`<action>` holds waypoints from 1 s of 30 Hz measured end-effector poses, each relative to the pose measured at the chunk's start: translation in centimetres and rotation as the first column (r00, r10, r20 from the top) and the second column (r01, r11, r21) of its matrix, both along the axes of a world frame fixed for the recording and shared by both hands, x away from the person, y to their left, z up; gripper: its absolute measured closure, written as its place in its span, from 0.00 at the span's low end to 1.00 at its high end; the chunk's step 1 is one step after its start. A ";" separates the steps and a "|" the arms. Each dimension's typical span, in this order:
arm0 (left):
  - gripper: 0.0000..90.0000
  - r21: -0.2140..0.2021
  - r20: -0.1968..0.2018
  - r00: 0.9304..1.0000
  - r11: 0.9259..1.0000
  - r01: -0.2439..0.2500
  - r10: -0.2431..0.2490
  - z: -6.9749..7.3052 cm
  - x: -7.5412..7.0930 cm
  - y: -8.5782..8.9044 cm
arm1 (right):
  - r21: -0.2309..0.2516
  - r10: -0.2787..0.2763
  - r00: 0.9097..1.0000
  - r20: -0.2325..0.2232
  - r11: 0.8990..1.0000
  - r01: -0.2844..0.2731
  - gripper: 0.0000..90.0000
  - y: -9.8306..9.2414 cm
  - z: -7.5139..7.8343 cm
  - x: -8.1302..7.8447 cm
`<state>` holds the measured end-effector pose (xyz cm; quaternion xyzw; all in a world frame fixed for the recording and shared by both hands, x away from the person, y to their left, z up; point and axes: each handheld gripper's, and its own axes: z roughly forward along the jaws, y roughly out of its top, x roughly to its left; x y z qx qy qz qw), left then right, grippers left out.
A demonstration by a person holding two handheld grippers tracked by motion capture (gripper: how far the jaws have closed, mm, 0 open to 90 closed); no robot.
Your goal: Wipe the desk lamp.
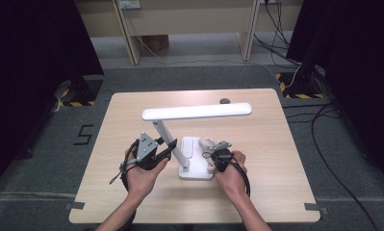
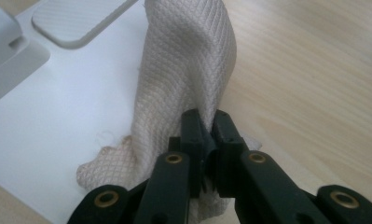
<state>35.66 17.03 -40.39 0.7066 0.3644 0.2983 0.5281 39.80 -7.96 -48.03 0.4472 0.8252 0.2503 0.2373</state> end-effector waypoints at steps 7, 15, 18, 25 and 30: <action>0.67 0.003 0.000 1.000 1.000 0.000 0.000 0.0 0.0 0.0 | 0.023 0.027 0.998 0.052 0.999 -0.028 0.95 1.3 1.3 1.1; 0.67 0.008 -0.001 1.000 1.000 0.003 -0.003 0.0 0.0 0.0 | 0.071 0.091 0.992 0.085 0.993 -0.097 0.95 3.4 1.8 2.3; 0.67 0.007 0.000 1.000 1.000 0.003 -0.003 0.0 0.0 0.0 | 0.078 0.116 0.989 0.089 0.989 -0.123 0.95 4.2 1.8 2.6; 0.67 0.007 -0.001 1.000 1.000 0.007 -0.007 0.1 0.0 0.1 | 0.069 0.186 0.978 0.095 0.979 -0.193 0.95 5.9 1.6 3.4; 0.67 0.009 -0.002 1.000 1.000 0.009 -0.009 0.1 0.0 0.1 | 0.080 0.199 0.978 0.069 0.976 -0.204 0.95 6.6 1.1 3.7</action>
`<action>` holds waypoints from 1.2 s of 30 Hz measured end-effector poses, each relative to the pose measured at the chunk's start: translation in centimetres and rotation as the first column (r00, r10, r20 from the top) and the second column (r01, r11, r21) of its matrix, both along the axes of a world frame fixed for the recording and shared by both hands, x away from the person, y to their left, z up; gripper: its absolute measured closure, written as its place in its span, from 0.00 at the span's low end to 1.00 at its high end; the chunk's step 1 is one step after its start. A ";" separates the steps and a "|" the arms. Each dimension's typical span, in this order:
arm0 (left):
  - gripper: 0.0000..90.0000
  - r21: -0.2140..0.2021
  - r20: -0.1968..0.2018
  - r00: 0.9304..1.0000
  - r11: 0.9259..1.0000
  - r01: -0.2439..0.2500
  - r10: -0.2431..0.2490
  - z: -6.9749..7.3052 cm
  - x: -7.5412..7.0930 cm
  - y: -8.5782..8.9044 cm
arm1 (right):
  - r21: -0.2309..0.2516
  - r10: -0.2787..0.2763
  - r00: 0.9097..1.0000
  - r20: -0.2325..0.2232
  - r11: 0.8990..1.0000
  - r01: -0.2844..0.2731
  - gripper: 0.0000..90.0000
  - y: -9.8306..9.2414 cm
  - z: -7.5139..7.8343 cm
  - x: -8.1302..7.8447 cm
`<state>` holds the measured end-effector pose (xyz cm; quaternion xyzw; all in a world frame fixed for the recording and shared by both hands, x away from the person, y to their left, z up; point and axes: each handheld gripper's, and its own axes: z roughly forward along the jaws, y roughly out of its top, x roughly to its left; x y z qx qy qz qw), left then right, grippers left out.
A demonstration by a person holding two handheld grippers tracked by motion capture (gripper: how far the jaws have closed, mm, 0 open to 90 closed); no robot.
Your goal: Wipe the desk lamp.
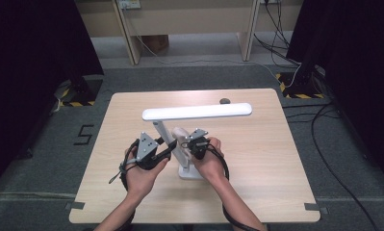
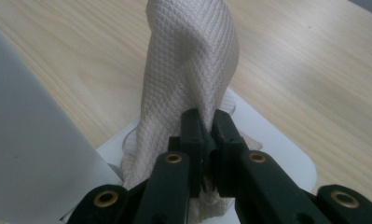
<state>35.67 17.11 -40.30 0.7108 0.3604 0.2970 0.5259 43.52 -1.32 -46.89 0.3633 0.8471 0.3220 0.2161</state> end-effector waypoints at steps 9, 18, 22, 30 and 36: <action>0.66 0.001 0.001 1.000 1.000 -0.002 0.002 0.0 0.0 -0.1 | -0.021 0.050 0.998 -0.031 0.999 -0.050 0.95 0.4 -0.8 0.5; 0.61 0.003 0.022 1.000 1.000 -0.003 0.002 0.2 0.2 -0.1 | -0.025 0.047 0.998 -0.040 0.999 -0.048 0.95 0.6 -1.0 0.4; 0.60 -0.016 0.028 1.000 1.000 0.001 0.000 0.5 0.4 -0.3 | -0.036 0.056 0.998 -0.030 0.998 -0.057 0.95 0.6 -1.1 0.5; 0.67 -0.014 0.025 1.000 1.000 -0.013 0.013 0.6 0.4 -0.2 | -0.029 0.038 0.999 -0.023 0.999 -0.039 0.95 0.1 -1.2 0.3; 0.68 -0.009 0.024 0.999 1.000 -0.024 0.024 0.7 0.3 -0.3 | -0.047 0.008 1.000 -0.017 0.999 -0.009 0.95 -0.7 -1.5 0.2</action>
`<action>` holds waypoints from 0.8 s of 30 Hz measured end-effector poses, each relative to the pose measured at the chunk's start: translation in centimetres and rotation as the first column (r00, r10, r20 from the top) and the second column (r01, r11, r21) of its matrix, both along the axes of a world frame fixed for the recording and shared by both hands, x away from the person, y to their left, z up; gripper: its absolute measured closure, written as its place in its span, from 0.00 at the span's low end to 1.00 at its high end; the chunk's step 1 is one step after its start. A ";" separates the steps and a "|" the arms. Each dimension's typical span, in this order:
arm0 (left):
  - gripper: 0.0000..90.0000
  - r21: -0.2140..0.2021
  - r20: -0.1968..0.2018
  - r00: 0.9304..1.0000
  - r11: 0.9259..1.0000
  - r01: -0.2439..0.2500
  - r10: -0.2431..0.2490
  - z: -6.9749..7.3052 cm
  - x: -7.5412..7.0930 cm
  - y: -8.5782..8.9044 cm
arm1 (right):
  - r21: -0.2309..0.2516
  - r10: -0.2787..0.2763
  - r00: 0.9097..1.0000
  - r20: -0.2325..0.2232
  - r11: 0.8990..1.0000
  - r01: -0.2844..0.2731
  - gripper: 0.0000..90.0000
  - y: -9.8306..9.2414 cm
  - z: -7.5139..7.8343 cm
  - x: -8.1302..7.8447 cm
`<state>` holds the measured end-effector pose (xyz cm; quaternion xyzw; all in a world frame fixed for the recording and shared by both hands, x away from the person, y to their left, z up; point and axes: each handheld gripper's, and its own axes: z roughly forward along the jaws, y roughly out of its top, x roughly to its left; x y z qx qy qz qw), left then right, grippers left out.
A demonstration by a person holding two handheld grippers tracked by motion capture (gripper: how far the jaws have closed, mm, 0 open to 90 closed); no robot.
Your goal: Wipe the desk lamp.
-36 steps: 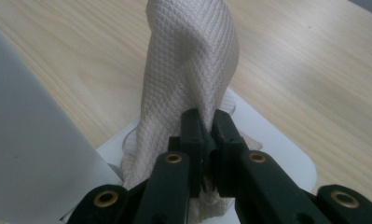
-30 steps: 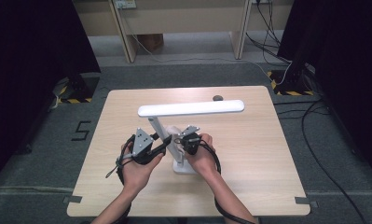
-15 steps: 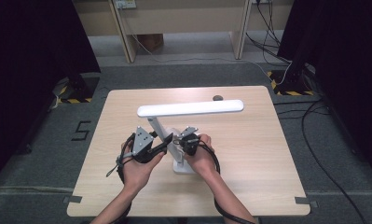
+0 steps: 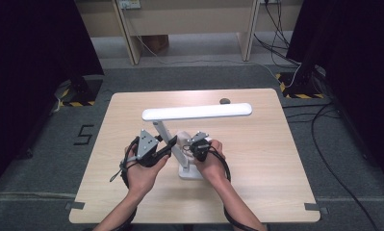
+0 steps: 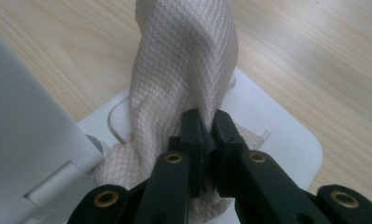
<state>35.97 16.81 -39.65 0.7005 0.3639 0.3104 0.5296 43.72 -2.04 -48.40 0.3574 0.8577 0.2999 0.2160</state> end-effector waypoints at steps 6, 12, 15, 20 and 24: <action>0.68 0.007 0.001 1.000 1.000 -0.001 0.001 0.0 0.0 0.0 | -0.007 -0.038 0.999 0.010 0.999 0.038 0.95 -0.9 -0.2 0.0; 0.68 0.002 0.002 1.000 1.000 -0.004 0.004 0.0 0.0 0.0 | -0.005 -0.060 0.998 0.018 0.998 0.060 0.95 -1.8 -0.2 -0.2; 0.68 -0.004 -0.001 1.000 1.000 -0.006 0.006 0.0 0.0 0.0 | -0.014 -0.072 0.997 0.020 0.997 0.072 0.95 -2.0 -0.2 -0.2; 0.68 -0.006 -0.002 1.000 1.000 -0.007 0.007 0.0 -0.1 0.0 | -0.020 -0.093 0.995 0.029 0.995 0.094 0.95 -2.6 -0.3 -0.2; 0.68 -0.005 -0.001 1.000 1.000 -0.008 0.008 0.0 -0.1 0.0 | -0.026 -0.101 0.994 0.030 0.994 0.102 0.95 -3.1 -0.4 -0.2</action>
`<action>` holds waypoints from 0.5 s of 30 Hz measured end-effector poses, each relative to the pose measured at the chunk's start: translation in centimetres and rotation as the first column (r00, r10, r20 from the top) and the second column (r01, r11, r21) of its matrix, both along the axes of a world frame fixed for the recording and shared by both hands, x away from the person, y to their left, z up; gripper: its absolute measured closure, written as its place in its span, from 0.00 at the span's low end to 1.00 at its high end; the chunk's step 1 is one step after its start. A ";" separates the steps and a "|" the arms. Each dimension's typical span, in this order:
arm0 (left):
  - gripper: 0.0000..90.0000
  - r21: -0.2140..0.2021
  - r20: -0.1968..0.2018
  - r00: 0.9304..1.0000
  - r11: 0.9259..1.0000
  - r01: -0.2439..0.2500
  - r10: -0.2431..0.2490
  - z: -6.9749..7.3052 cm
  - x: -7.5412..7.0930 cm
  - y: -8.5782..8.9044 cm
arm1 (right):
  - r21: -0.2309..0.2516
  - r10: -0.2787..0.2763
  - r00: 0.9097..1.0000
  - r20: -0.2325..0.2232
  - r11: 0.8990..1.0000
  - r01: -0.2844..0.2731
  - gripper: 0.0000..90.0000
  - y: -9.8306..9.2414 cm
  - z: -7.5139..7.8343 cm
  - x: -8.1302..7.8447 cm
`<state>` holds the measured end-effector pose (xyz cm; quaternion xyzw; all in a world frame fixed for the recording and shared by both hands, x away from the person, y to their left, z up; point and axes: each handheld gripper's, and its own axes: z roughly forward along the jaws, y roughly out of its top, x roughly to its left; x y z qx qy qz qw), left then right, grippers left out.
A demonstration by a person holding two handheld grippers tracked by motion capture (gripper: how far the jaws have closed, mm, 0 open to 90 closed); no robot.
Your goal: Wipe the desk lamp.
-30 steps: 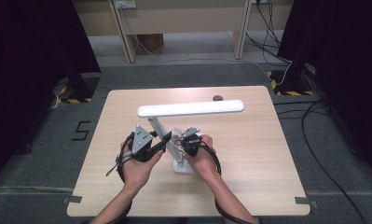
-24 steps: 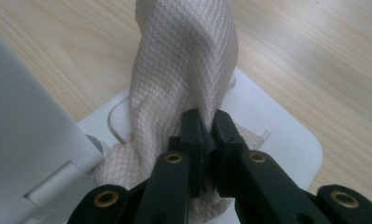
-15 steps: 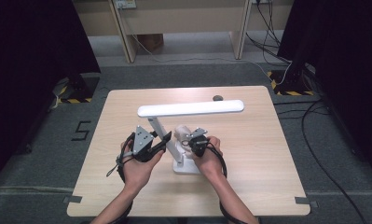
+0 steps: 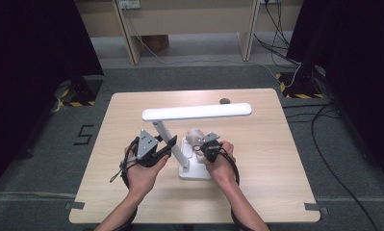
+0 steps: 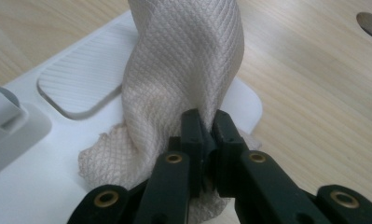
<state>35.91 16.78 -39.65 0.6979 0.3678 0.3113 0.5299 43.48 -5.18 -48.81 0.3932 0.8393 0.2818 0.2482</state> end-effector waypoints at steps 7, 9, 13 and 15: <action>0.68 0.003 0.000 1.000 1.000 -0.001 0.001 0.0 0.0 0.0 | -0.010 -0.038 0.999 0.004 0.999 0.038 0.95 -1.6 -0.1 -0.1; 0.68 0.003 0.001 1.000 1.000 -0.002 0.002 0.0 0.0 0.0 | -0.022 -0.052 0.999 0.000 0.998 0.052 0.95 -2.0 -0.2 0.0; 0.68 0.003 0.001 1.000 1.000 -0.002 0.002 0.0 0.0 0.0 | -0.036 -0.075 0.997 0.001 0.997 0.075 0.95 -2.7 -0.1 0.0; 0.68 0.003 0.001 1.000 1.000 -0.002 0.002 0.0 0.0 0.0 | -0.034 -0.085 0.996 0.013 0.996 0.085 0.95 -2.8 0.2 0.0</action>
